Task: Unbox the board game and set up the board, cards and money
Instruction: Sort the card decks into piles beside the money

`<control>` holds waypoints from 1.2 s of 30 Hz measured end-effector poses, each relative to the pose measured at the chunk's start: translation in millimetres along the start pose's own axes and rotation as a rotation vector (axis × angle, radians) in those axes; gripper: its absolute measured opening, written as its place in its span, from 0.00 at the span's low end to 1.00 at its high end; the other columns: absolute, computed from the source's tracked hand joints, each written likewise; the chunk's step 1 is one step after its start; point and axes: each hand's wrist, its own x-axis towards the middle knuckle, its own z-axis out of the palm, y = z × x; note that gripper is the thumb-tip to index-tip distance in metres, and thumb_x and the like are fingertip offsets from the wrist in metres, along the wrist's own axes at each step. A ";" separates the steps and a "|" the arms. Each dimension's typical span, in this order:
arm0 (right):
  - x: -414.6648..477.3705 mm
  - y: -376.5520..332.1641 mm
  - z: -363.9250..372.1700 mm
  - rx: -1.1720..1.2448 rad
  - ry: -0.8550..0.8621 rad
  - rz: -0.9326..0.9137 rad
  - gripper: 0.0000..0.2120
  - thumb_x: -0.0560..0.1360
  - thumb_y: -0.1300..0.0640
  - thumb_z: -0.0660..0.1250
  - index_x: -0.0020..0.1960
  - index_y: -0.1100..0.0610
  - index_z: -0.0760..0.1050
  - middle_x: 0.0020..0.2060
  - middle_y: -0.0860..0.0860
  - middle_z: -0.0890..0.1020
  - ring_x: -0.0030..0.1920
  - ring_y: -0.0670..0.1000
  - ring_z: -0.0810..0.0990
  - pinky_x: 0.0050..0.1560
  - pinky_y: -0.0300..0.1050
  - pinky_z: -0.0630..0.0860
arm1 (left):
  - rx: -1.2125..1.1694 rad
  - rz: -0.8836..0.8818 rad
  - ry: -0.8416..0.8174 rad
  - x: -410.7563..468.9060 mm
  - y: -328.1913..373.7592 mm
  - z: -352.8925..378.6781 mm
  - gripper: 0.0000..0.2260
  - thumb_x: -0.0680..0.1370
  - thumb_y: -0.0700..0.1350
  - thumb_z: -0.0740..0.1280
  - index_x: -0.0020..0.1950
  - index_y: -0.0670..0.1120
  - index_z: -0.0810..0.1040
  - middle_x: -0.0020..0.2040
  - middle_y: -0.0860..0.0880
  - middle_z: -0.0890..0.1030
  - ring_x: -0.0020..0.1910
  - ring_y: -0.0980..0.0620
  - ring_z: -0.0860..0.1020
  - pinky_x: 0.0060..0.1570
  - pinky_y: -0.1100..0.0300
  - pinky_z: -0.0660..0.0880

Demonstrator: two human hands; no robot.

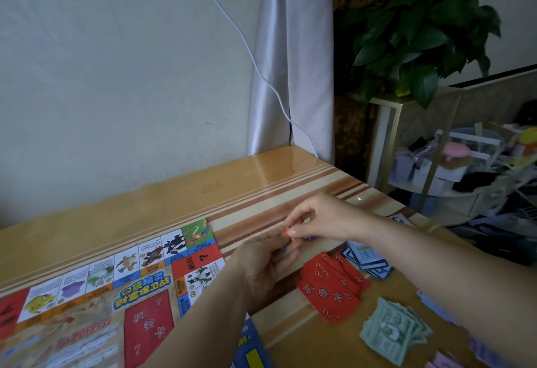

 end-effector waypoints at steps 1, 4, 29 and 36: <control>-0.6 2.7 -1.4 -0.002 0.010 0.006 0.03 0.72 0.53 0.73 0.45 0.48 0.83 0.37 0.40 0.81 0.37 0.32 0.76 0.44 0.35 0.71 | -0.006 -0.010 -0.003 1.1 -1.7 4.8 0.08 0.78 0.31 0.61 0.54 0.33 0.77 0.40 0.39 0.84 0.35 0.50 0.83 0.35 0.60 0.81; -1.2 6.7 -10.3 0.036 0.039 0.030 0.02 0.71 0.57 0.73 0.42 0.50 0.83 0.37 0.45 0.84 0.42 0.40 0.80 0.48 0.38 0.75 | -0.063 -0.018 -0.043 4.3 -1.7 17.2 0.07 0.78 0.32 0.62 0.53 0.32 0.77 0.40 0.38 0.83 0.36 0.48 0.83 0.37 0.58 0.82; 8.3 20.8 -28.4 -0.080 -0.052 0.027 0.12 0.73 0.48 0.70 0.56 0.47 0.80 0.50 0.39 0.80 0.53 0.37 0.76 0.56 0.34 0.70 | -0.118 -0.044 -0.067 20.4 4.4 15.8 0.10 0.80 0.31 0.58 0.55 0.35 0.77 0.45 0.37 0.83 0.36 0.47 0.84 0.42 0.54 0.80; 14.1 17.1 -13.2 -0.039 0.047 -0.009 0.02 0.71 0.51 0.73 0.43 0.48 0.82 0.41 0.45 0.84 0.44 0.42 0.80 0.47 0.38 0.75 | -0.134 -0.044 -0.077 18.0 5.4 18.0 0.09 0.80 0.33 0.58 0.53 0.34 0.77 0.41 0.37 0.83 0.33 0.46 0.84 0.39 0.54 0.80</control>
